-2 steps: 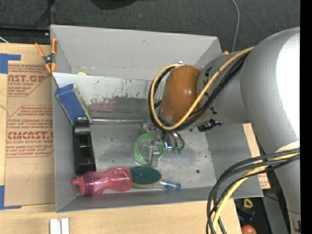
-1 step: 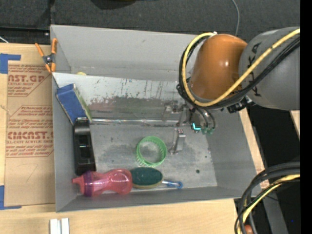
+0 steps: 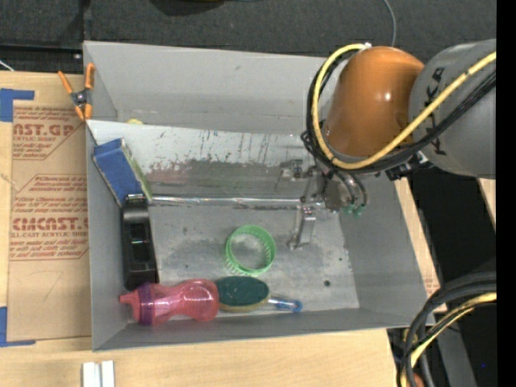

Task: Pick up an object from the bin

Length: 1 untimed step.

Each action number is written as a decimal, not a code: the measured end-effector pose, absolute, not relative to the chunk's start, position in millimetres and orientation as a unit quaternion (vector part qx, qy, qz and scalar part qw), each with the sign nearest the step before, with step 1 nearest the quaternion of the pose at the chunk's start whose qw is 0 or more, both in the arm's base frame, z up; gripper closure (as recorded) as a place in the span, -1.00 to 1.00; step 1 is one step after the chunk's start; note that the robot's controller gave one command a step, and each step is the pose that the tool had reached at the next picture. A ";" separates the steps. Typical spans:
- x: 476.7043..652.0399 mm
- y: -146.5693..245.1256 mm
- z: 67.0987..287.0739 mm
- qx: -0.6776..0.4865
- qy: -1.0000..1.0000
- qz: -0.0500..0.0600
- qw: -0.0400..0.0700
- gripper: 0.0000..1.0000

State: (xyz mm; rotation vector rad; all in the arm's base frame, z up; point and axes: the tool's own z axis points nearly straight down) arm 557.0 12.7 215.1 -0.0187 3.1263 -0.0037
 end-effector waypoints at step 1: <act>562.5 14.4 205.0 -0.001 1.000 -0.001 0.011 -1.00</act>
Offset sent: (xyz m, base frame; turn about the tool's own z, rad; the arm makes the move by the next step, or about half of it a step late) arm -0.0334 -0.0555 -0.0180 -0.1730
